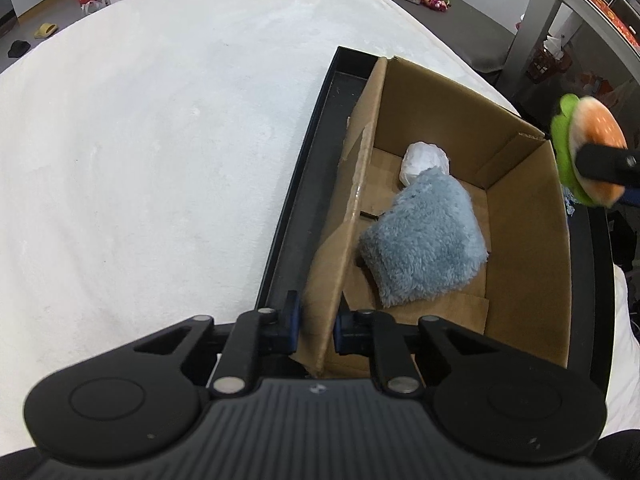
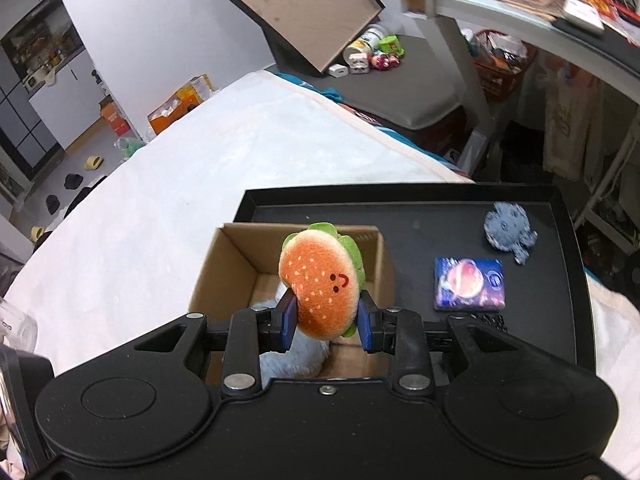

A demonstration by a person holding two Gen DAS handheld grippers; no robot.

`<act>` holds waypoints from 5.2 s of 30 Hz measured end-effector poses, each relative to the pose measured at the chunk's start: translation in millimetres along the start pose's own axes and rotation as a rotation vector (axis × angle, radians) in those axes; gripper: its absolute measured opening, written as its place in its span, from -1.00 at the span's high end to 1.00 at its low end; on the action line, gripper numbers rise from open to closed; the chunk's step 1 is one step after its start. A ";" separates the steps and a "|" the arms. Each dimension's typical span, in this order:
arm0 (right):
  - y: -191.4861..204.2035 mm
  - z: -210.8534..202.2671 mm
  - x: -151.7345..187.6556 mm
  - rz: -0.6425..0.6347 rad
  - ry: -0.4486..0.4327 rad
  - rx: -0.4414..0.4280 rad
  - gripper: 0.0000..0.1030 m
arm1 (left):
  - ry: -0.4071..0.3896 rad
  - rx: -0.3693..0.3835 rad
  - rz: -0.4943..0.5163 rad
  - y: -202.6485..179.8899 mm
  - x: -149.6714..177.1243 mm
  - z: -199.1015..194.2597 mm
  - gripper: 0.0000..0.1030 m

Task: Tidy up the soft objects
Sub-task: 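Lower the burger plush into the box and open the right tool, then move the right tool to the black beaded item and grasp it, then carry the black beaded item with the right tool over the box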

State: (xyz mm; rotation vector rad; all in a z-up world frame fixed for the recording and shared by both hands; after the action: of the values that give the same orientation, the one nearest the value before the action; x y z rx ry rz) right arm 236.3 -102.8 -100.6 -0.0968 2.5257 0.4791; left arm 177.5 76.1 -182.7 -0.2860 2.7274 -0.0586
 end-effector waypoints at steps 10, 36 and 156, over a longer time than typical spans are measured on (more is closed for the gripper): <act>17.8 10.7 3.4 -0.067 0.017 0.049 -0.01 | -0.004 -0.001 -0.019 3.2 1.6 -4.8 0.70; -56.1 -33.7 17.9 0.080 -0.134 0.059 -1.00 | -0.037 -0.029 0.027 -11.3 1.0 -14.1 -0.37; -25.7 -4.4 3.0 -0.070 -0.039 0.040 0.52 | -0.059 -0.100 0.161 -21.7 -19.2 -20.0 -0.37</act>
State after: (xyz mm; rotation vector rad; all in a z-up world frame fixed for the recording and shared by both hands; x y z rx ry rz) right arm 235.8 -128.2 -107.0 -0.1587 2.4833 0.3989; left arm 191.1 58.9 -155.1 -0.0930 2.6883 0.1289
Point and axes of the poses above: each gripper's, at about its wrist camera, not at the fingertips, and z roughly the way its jaws point, y to its left, x to its underside, the point moved 1 cm from there along z, roughly the way its jaws point, and after that the axes turned 11 degrees about z, right-handed, at the moved point
